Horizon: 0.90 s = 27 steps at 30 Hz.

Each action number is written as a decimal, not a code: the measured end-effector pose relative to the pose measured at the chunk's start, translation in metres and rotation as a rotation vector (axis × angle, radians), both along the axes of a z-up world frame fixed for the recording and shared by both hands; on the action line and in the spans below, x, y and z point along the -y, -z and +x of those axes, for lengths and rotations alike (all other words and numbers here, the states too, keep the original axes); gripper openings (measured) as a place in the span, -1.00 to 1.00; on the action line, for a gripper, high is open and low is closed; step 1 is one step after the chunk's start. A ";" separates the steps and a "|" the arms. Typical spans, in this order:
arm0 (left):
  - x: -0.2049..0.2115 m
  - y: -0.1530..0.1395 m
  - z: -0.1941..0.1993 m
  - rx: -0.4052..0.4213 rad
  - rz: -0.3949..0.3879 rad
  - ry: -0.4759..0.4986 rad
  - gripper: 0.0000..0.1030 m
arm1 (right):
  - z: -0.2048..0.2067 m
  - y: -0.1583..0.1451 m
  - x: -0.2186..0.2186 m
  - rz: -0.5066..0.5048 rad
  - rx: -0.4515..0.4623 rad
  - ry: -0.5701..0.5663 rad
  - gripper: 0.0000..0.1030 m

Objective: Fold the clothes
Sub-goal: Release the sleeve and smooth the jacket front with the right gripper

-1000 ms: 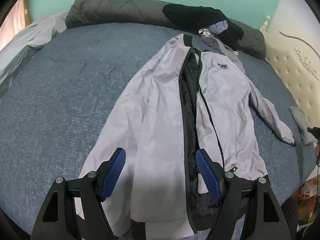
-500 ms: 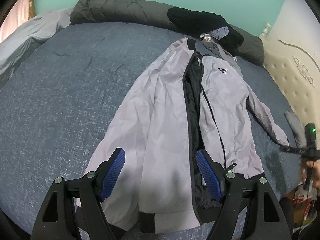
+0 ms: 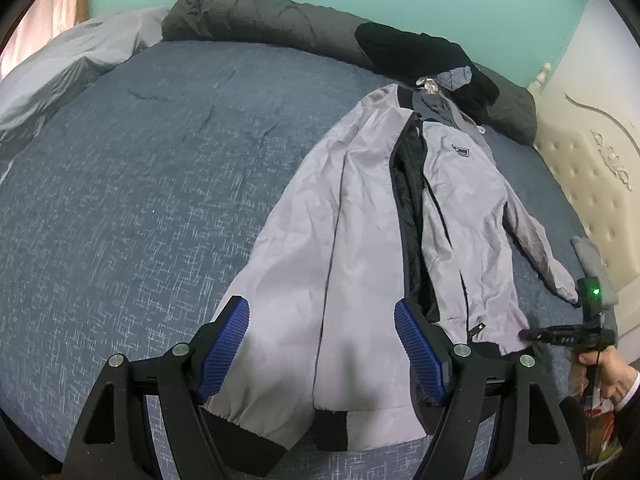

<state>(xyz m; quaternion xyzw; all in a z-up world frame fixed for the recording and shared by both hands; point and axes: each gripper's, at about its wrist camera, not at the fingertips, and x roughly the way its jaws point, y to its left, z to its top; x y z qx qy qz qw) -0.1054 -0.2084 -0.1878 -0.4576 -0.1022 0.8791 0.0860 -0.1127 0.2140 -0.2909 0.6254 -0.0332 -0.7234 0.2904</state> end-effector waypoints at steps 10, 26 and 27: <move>-0.001 0.006 0.000 0.021 0.002 -0.002 0.53 | 0.006 -0.061 -0.069 -0.007 -0.123 0.058 -0.99; 0.000 0.013 -0.006 0.053 -0.015 -0.005 0.53 | 0.017 -0.044 -0.127 0.138 -0.120 0.161 -0.92; 0.003 0.014 -0.006 0.055 -0.019 -0.009 0.53 | 0.016 -0.052 -0.127 0.131 -0.138 0.166 -0.92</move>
